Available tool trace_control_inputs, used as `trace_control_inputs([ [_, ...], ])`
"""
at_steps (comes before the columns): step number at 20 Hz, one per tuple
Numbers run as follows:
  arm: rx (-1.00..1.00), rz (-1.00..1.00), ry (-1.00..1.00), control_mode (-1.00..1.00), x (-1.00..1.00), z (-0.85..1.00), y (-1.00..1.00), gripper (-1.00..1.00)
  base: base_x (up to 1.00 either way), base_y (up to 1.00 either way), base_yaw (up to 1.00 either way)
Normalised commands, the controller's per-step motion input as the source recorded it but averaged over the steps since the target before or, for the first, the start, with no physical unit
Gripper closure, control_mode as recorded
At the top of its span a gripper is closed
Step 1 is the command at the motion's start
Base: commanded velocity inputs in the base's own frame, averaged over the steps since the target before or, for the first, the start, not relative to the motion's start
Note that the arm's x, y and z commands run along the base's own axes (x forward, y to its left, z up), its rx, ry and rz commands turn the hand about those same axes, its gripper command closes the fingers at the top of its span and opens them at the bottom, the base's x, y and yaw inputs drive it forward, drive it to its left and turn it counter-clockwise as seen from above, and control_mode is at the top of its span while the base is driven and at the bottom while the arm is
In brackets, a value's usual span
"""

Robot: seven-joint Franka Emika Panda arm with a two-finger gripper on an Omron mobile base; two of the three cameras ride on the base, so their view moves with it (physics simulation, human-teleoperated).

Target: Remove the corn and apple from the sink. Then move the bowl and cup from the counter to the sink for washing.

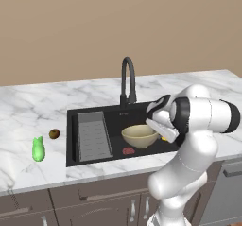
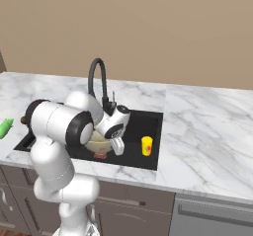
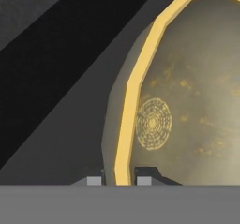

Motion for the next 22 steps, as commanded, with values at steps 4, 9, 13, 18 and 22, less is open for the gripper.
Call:
trace_control_inputs([
  [4, 0.0, 0.0, -0.02, -1.0, 0.11, -0.13, 0.0, 1.0, 0.0, 0.0, 0.0],
  [9, 0.0, 0.0, -0.02, -1.0, 0.11, -0.14, 0.0, 1.0, 0.0, 0.0, 0.0],
  [13, 0.0, 0.0, -0.02, -1.0, 0.12, -0.15, 0.0, 1.0, 0.0, 0.0, 0.0],
  [18, 0.0, 0.0, -0.01, -1.0, 0.13, -0.15, 0.0, 1.0, 0.0, 0.0, 0.0],
  [22, 0.0, 0.0, -0.03, -1.0, 0.13, -0.13, 0.0, 1.0, 0.0, 0.0, 0.0],
])
